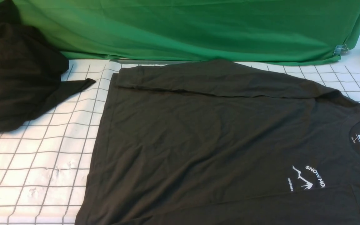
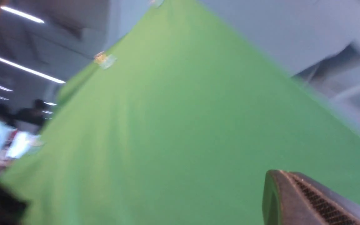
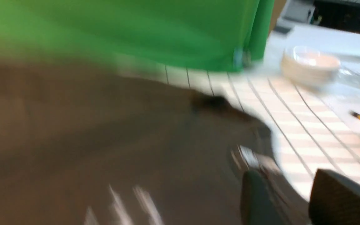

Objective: Fold a long-sleeved shirt over a white checkered tablecloth.
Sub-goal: 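Grasp the left edge of the dark T-shirt lying flat on the table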

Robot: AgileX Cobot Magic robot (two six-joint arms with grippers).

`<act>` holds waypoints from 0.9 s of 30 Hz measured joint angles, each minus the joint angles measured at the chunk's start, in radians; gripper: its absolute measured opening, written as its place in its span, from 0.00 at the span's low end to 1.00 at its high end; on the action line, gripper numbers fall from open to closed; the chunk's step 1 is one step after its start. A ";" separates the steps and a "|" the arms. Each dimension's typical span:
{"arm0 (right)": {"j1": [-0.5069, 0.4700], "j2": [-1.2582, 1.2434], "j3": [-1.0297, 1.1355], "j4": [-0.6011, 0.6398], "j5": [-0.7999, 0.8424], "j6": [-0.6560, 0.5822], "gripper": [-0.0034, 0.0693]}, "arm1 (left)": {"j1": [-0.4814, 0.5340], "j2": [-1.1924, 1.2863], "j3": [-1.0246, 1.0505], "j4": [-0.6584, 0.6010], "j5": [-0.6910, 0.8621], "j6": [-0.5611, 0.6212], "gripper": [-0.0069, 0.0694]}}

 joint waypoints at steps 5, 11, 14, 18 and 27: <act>0.000 0.000 0.000 0.117 -0.226 0.383 0.38 | 0.000 0.200 -0.380 0.076 0.558 -0.023 0.09; 0.000 0.000 0.000 0.135 -0.293 0.493 0.38 | 0.000 0.638 -0.709 0.085 1.356 0.115 0.09; 0.000 0.000 0.000 0.135 -0.299 0.561 0.38 | -0.002 0.853 -0.726 0.086 1.527 0.214 0.09; 0.033 0.000 -0.045 0.136 -0.146 0.546 0.27 | -0.078 1.023 -0.650 0.083 1.523 0.300 0.09; 0.302 0.356 -0.508 0.133 0.440 0.130 0.05 | -0.338 1.112 -0.513 0.172 1.375 0.280 0.08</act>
